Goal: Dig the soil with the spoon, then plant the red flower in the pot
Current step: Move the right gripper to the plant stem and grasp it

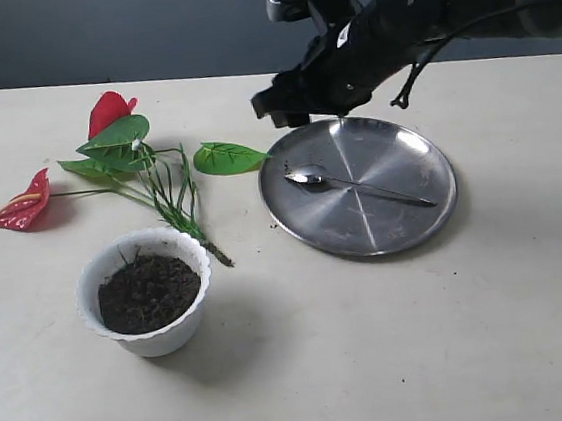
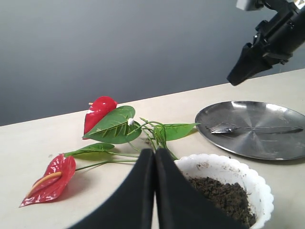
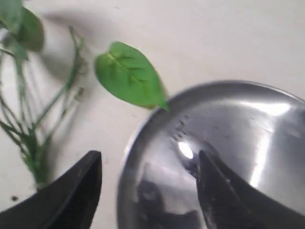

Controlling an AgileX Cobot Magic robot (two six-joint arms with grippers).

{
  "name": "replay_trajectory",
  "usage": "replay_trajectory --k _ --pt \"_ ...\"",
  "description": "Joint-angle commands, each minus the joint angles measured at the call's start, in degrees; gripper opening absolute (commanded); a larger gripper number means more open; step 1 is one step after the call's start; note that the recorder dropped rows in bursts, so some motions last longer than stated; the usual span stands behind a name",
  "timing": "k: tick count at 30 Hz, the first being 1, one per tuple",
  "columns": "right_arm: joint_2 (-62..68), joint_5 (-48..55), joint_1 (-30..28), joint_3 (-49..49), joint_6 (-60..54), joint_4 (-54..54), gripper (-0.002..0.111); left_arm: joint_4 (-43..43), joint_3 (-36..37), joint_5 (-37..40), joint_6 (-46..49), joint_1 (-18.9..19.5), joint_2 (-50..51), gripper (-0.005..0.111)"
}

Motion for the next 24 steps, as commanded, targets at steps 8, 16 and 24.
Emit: replay_trajectory --k 8,16,24 --pt "12.7 12.2 6.2 -19.2 -10.6 17.4 0.057 0.0 0.1 -0.7 -0.2 -0.2 -0.3 0.001" --pt "24.0 24.2 6.4 -37.1 -2.5 11.8 0.057 0.0 0.1 -0.7 -0.2 -0.2 -0.3 0.001" --pt "28.7 27.3 7.7 -45.9 -1.4 8.4 0.063 0.0 0.1 -0.7 -0.2 -0.2 -0.3 0.001"
